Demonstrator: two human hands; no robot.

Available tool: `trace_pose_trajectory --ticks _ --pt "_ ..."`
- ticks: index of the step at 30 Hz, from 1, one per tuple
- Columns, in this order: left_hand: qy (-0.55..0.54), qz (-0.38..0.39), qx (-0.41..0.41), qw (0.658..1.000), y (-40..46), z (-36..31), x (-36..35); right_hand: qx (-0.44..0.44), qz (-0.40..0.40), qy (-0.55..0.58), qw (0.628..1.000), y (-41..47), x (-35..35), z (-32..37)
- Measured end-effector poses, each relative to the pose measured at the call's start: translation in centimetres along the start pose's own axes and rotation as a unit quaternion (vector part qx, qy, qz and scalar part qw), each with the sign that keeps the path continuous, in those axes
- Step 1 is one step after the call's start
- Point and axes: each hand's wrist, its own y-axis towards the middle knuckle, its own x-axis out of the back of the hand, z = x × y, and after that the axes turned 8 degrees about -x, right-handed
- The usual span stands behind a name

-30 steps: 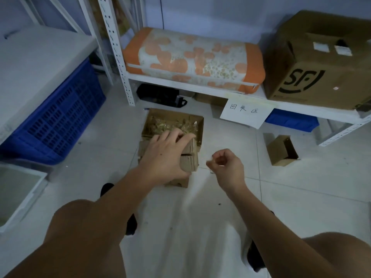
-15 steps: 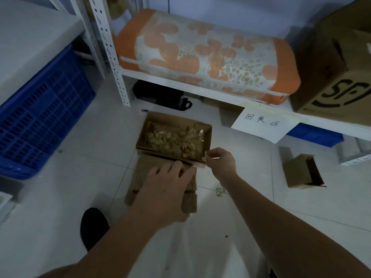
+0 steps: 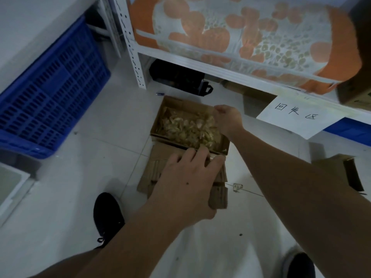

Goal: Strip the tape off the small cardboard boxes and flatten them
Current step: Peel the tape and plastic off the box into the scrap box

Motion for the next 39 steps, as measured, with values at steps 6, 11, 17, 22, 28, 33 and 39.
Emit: trace_pose_trajectory --ticks 6,11,17,22,28,33,39 --pt "-0.004 0.018 -0.013 1.000 -0.1 -0.3 -0.4 0.033 0.029 -0.035 0.998 -4.3 2.2 -0.5" --pt "-0.043 0.029 0.013 0.999 -0.6 0.3 0.3 0.145 0.152 -0.105 0.972 -17.8 8.8 -0.4" --pt "-0.045 0.048 -0.038 0.997 -3.0 -4.3 0.6 0.126 0.120 -0.230 0.958 -32.7 15.1 -5.0" --pt "-0.083 0.047 -0.062 0.993 -8.4 -12.5 1.1 0.142 0.097 -0.280 0.945 -41.2 15.7 -11.0" --pt "-0.092 0.060 -0.113 0.987 -15.9 -21.0 0.5 0.162 0.080 -0.235 0.955 -48.7 14.8 -15.8" --pt "-0.055 0.048 -0.073 0.995 -20.8 -22.4 -1.3 0.148 0.103 -0.229 0.957 -52.0 14.7 -17.7" --pt "-0.110 0.104 0.038 0.988 -24.5 -18.6 -2.1 0.138 0.131 -0.192 0.963 -52.9 15.6 -19.7"
